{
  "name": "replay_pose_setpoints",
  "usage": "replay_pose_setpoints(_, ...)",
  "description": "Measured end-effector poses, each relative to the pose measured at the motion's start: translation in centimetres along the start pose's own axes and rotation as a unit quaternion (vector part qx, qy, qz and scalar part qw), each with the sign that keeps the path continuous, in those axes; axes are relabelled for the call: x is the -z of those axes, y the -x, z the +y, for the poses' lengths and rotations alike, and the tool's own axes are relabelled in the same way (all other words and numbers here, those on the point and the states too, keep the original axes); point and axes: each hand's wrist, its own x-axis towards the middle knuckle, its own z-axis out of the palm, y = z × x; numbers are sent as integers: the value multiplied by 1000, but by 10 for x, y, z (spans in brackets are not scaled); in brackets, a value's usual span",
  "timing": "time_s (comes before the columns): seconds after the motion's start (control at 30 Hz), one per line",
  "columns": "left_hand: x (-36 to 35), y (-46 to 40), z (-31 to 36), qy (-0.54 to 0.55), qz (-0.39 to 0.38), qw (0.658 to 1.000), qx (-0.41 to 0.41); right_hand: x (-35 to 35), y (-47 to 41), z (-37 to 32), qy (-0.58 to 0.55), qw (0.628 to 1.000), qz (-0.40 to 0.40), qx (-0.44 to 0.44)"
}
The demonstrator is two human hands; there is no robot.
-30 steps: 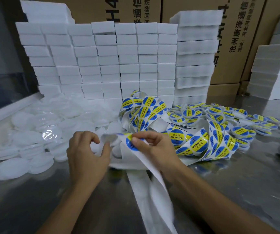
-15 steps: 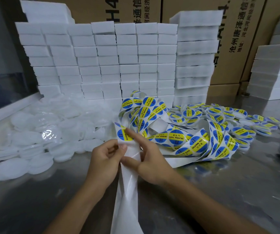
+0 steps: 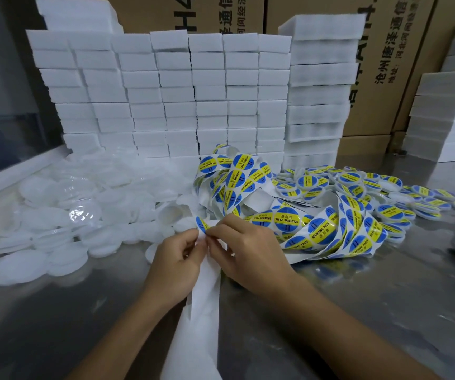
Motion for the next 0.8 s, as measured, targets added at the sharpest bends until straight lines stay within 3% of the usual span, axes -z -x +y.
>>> replay_pose_setpoints(0.17,2,1,3,-9,-5,1000,-22,-2,1,-2,-11,999,-19,-41)
replay_pose_setpoints(0.27,2,1,2,-10,-8,1000,-25,-4,2,2,-121,982,-30,-142)
replay_pose_setpoints(0.37,2,0,-1,8,0,1000,-24,-5,-2,10,-284,900,11,-330)
replay_pose_setpoints(0.47,4,-2,-2,3,57,998,-23,-2,-4,25,-390,773,45,-499)
replay_pose_setpoints(0.6,11,-2,3,48,123,991,-24,0,-5,37,-497,619,81,-602)
replay_pose_setpoints(0.67,16,-3,0,104,167,980,4,0,-6,36,-522,585,90,-614)
replay_pose_setpoints(0.8,30,-8,-11,22,330,938,105,-2,-6,34,-533,582,90,-607)
